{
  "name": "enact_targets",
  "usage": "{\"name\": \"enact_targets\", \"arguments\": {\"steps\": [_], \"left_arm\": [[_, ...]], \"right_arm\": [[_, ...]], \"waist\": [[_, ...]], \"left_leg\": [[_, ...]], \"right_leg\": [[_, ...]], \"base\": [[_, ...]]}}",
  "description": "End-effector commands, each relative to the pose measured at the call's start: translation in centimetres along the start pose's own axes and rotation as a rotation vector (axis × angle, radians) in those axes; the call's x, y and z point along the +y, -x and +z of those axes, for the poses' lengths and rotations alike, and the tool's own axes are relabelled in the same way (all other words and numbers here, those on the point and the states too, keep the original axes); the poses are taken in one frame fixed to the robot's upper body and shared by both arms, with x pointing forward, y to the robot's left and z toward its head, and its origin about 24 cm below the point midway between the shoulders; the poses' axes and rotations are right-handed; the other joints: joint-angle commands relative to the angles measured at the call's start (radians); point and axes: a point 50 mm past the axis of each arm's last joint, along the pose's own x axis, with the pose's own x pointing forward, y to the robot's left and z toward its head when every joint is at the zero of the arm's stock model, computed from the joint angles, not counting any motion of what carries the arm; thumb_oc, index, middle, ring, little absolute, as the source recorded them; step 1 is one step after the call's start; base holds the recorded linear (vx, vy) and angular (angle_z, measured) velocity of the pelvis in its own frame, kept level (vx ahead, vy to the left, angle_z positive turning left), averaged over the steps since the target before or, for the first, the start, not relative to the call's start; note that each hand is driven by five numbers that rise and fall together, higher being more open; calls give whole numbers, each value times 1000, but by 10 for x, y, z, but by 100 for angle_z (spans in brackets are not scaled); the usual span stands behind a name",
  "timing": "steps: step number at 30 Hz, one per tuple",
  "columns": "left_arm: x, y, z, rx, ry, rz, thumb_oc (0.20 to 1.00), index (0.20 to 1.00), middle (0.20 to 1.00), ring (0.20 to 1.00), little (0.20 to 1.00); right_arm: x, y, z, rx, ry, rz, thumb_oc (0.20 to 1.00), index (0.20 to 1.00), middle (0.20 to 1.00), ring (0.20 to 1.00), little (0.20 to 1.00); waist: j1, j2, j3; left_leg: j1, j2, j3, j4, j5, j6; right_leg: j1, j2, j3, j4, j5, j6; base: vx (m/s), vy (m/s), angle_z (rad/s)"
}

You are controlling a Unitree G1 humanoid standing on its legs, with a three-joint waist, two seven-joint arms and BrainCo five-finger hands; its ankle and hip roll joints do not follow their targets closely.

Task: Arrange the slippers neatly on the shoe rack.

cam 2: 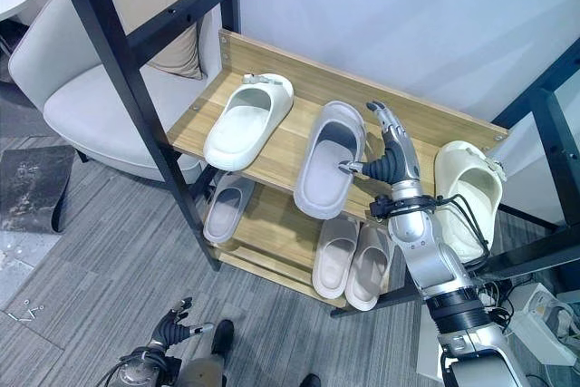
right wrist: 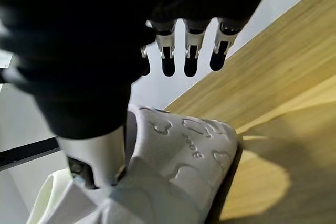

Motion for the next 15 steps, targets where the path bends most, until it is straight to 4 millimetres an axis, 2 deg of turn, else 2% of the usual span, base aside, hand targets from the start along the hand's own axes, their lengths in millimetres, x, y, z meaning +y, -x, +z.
{"name": "enact_targets", "arguments": {"steps": [1, 5, 10, 11, 12, 13, 15], "left_arm": [[-7, -8, 23, -101, -7, -31, 1000, 1000, 1000, 1000, 1000], [-10, -8, 24, -105, -8, -38, 1000, 1000, 1000, 1000, 1000], [-13, -8, 20, -91, -22, -46, 1000, 1000, 1000, 1000, 1000], [-14, -8, 18, -86, -30, -45, 1000, 1000, 1000, 1000, 1000], [-14, -8, 18, -87, -33, -46, 1000, 1000, 1000, 1000, 1000], [-15, -8, 19, -88, -35, -48, 1000, 1000, 1000, 1000, 1000], [-15, -9, 20, -91, -34, -49, 1000, 1000, 1000, 1000, 1000]], "right_arm": [[-8, -21, 15, -67, 19, -45, 1000, 1000, 1000, 1000, 1000], [-1, -31, 18, -66, 22, -43, 1000, 1000, 1000, 1000, 1000], [-8, -49, 18, -43, 62, -88, 1000, 1000, 1000, 1000, 1000], [-11, -55, 14, -16, 82, -111, 482, 482, 482, 482, 482], [-12, -57, 13, -7, 93, -116, 294, 294, 294, 294, 294], [-16, -60, 7, 18, 126, -123, 200, 200, 200, 200, 200], [-17, -61, 3, 37, 133, -129, 200, 200, 200, 200, 200]], "waist": [[46, 23, -10], [59, 25, -10], [75, 27, -9], [79, 27, -10], [81, 28, -9], [83, 28, -9], [83, 28, -8]], "left_leg": [[92, -21, -11, 30, -170, 23], [87, -23, -19, 31, -169, 22], [81, -27, -31, 30, -166, 21], [79, -28, -38, 30, -164, 21], [78, -29, -40, 31, -164, 21], [74, -31, -46, 31, -163, 21], [74, -31, -48, 31, -162, 21]], "right_leg": [[-55, -8, -14, 66, -8, 14], [-55, -7, -18, 63, -7, 14], [-51, -8, -31, 61, -6, 13], [-51, -10, -34, 62, -5, 13], [-51, -10, -36, 63, -5, 13], [-50, -10, -41, 64, -5, 13], [-49, -10, -43, 64, -5, 13]], "base": [[2, 2, 6], [2, 0, 2], [12, 11, 8], [10, 18, 10], [5, 18, 11], [-2, 12, 8], [-1, 5, 11]]}}
